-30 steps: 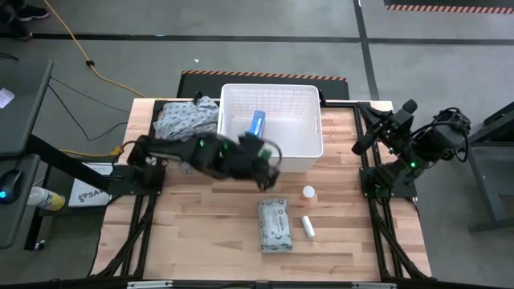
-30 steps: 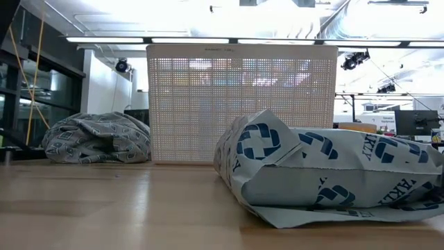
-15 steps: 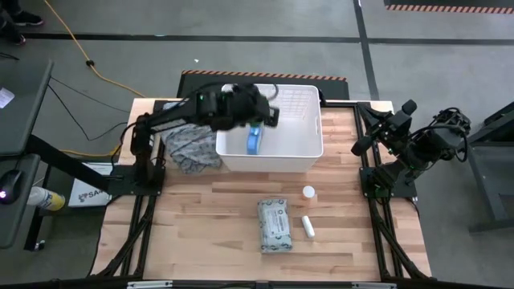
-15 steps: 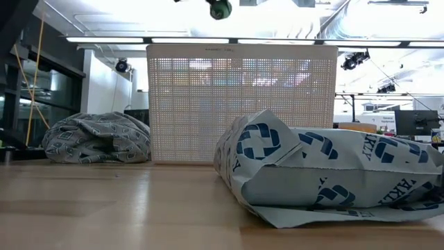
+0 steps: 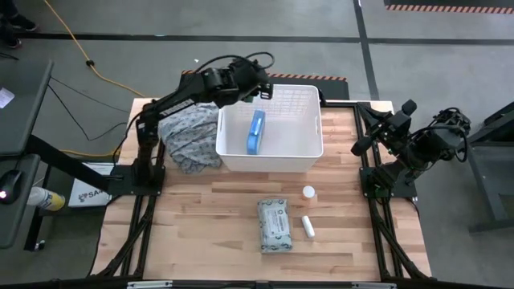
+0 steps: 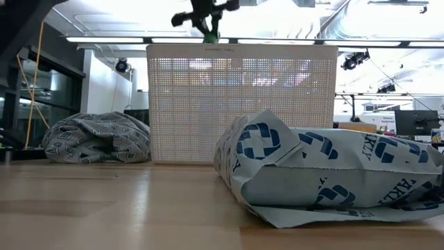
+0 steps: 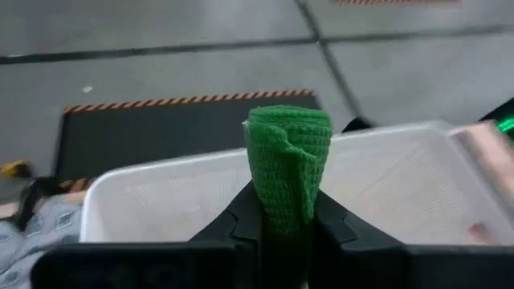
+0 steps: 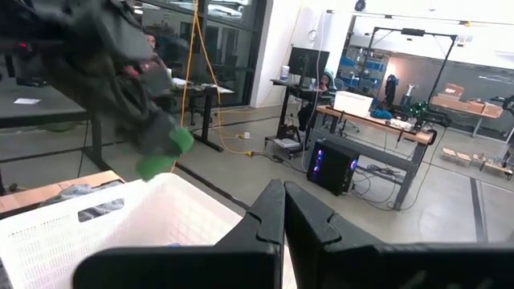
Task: Pick & place medical supplies in basket/bin
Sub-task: Put the green bandage into the white bin
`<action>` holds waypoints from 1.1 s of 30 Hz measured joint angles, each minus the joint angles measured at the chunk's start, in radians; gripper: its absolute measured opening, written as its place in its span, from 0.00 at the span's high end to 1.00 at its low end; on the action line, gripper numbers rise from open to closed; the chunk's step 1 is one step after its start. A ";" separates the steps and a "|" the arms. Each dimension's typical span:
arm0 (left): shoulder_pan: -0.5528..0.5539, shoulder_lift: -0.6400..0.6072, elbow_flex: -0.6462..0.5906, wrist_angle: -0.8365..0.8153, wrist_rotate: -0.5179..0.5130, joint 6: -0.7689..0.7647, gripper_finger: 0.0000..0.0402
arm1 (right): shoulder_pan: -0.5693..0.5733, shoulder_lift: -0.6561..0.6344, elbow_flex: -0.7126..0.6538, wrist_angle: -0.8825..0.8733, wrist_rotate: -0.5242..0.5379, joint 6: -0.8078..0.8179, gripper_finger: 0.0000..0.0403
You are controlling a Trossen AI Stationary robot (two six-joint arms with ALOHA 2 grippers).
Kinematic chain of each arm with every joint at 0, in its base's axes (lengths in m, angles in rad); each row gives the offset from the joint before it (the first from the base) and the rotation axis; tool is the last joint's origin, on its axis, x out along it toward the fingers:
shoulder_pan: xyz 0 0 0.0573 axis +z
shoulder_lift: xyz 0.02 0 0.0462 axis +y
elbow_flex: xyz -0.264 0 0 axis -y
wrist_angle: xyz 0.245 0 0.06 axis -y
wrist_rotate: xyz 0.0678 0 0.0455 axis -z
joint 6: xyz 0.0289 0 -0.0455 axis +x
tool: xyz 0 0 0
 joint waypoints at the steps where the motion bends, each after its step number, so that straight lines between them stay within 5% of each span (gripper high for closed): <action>1: 0.008 0.012 0.000 -0.002 0.000 0.001 0.79 | 0.000 0.000 0.000 0.000 0.000 0.000 1.00; 21: -0.012 0.229 0.000 0.207 0.258 -0.001 0.77 | 0.000 0.000 0.000 0.000 0.013 0.000 1.00; 33: -0.060 0.279 0.002 0.287 0.299 -0.001 0.76 | 0.000 0.000 0.000 0.000 0.016 0.001 1.00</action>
